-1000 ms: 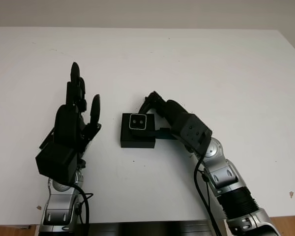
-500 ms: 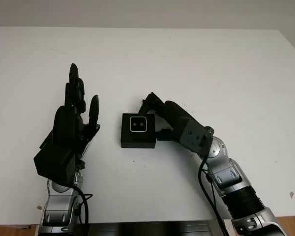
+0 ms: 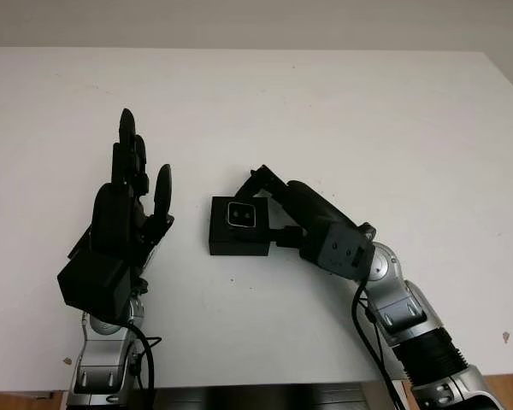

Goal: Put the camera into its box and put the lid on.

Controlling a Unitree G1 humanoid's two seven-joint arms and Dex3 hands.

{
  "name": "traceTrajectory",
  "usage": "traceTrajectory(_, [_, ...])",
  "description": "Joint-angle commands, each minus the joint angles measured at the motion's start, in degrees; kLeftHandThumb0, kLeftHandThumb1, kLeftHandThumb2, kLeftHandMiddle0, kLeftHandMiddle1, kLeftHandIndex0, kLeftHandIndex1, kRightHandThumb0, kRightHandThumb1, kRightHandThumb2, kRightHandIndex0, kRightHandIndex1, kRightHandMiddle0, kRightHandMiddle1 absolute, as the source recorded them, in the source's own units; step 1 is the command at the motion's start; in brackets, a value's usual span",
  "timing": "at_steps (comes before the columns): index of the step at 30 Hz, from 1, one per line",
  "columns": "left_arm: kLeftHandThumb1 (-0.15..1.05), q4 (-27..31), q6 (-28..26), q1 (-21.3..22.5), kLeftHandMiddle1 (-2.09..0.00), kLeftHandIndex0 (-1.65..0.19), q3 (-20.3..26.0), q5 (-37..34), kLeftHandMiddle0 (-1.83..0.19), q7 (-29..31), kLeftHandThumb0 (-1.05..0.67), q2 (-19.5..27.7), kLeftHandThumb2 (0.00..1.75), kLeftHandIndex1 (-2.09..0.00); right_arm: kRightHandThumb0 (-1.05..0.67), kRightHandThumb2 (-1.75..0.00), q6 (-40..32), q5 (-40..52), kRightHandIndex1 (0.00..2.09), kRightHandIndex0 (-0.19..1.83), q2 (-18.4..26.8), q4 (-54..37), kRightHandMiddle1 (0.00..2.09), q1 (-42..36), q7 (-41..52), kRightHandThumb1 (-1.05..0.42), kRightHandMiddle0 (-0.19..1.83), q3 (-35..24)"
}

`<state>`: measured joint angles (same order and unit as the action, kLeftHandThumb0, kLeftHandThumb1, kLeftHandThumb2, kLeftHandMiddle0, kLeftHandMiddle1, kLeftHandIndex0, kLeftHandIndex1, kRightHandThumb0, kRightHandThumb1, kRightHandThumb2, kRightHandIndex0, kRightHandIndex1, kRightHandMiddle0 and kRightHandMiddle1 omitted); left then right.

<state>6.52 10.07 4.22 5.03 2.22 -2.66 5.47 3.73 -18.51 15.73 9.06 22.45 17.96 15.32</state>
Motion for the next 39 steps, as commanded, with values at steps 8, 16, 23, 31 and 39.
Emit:
traceTrajectory(8, [1.05,0.86,0.67,-0.74,-0.05,0.07,0.01,0.19,0.06,0.04,-0.71,-0.26,0.56,-0.05,-0.57,-0.06,1.51,-1.32,0.01,-0.06,0.30,-0.91,0.96,-1.46,-0.83,-1.03,-0.15,0.70])
traceTrajectory(16, [1.05,1.03,0.34,-0.71,-0.06,0.06,-0.06,0.22,0.06,-0.11,-0.72,-0.45,0.56,-0.06,-0.59,-0.06,4.77,-0.83,0.04,-0.03,-0.55,-1.50,0.76,-2.36,-4.97,-1.04,-0.18,-1.14])
traceTrajectory(23, [1.05,0.96,0.38,-0.71,-0.05,0.06,0.02,-0.09,0.06,0.18,-0.71,-0.39,0.56,-0.05,-0.62,-0.22,11.61,1.68,0.09,0.08,-2.42,-2.53,0.42,-1.60,-13.59,-1.05,0.00,-6.39])
traceTrajectory(31, [1.05,0.97,0.18,-0.39,-0.05,0.06,0.06,0.13,0.06,0.16,-0.71,-0.29,0.56,-0.05,-0.66,-0.22,14.49,2.28,0.09,0.11,-2.75,-4.90,0.45,-1.47,-15.30,-1.05,0.03,-7.83])
traceTrajectory(39, [1.05,1.66,-0.03,-0.39,-0.06,0.05,0.40,0.57,0.04,0.13,-0.72,0.29,0.56,-0.06,-0.65,-0.23,15.43,2.22,0.09,0.13,-2.95,-4.29,0.49,-1.87,-14.70,-1.05,0.02,-7.59])
